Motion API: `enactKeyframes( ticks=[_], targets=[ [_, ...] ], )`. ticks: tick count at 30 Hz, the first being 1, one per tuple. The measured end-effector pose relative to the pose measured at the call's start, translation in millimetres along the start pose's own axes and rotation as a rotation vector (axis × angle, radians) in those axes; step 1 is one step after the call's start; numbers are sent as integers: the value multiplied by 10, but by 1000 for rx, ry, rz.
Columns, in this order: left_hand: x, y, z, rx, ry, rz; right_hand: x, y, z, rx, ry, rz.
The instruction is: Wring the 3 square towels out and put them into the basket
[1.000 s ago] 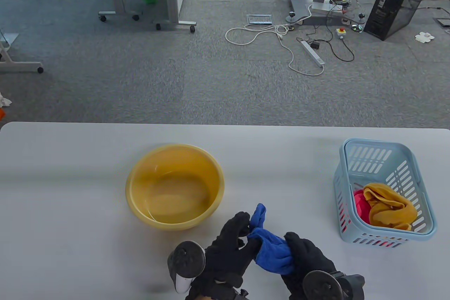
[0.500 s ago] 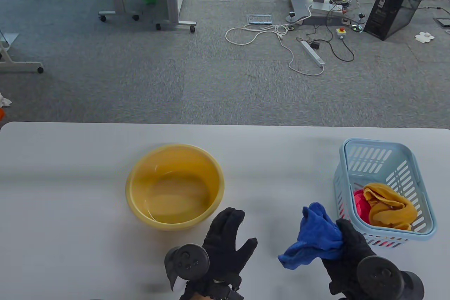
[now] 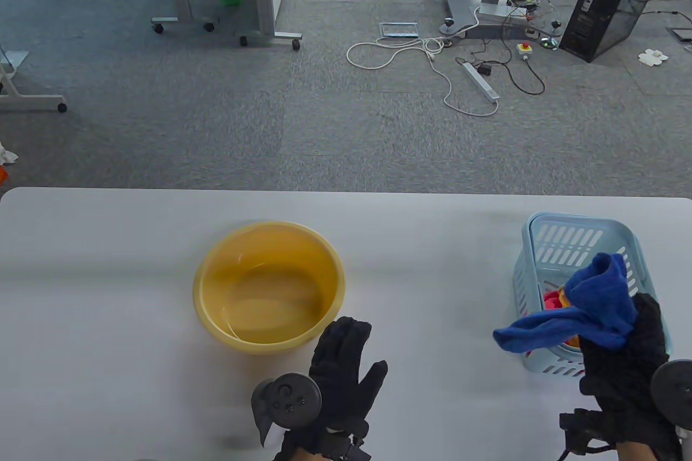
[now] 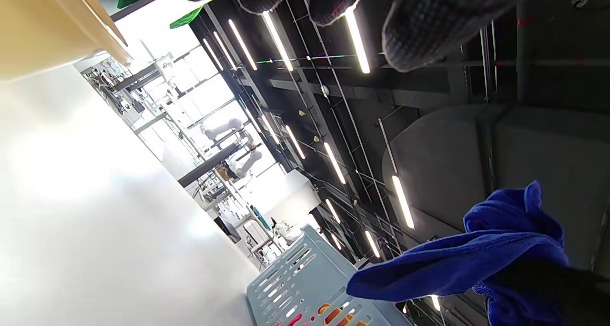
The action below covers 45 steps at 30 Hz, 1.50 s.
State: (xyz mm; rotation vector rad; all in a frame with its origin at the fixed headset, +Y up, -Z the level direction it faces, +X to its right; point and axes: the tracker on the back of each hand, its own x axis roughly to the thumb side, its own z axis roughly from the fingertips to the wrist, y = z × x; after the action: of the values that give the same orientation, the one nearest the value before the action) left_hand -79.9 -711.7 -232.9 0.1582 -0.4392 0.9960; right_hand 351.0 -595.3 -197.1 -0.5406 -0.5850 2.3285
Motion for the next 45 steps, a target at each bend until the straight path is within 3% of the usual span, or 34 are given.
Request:
enactKeyframes(
  ticks=[12, 16, 22, 32, 36, 45],
  targets=[
    [-32, 37, -9, 12, 17, 32, -223, -157, -368, -186, 186, 27],
    [-54, 40, -22, 12, 25, 40, -283, -164, -432, -203, 227, 66],
    [-68, 28, -31, 6, 31, 30, -372, 134, -421, -103, 212, 202],
    [-80, 19, -32, 7, 38, 44, -440, 609, -377, 130, 221, 245],
    [-99, -3, -34, -6, 44, 49, -400, 625, -352, 102, 122, 188],
    [-107, -14, -29, -19, 37, 51, -305, 463, -298, 100, 78, 160]
  ],
)
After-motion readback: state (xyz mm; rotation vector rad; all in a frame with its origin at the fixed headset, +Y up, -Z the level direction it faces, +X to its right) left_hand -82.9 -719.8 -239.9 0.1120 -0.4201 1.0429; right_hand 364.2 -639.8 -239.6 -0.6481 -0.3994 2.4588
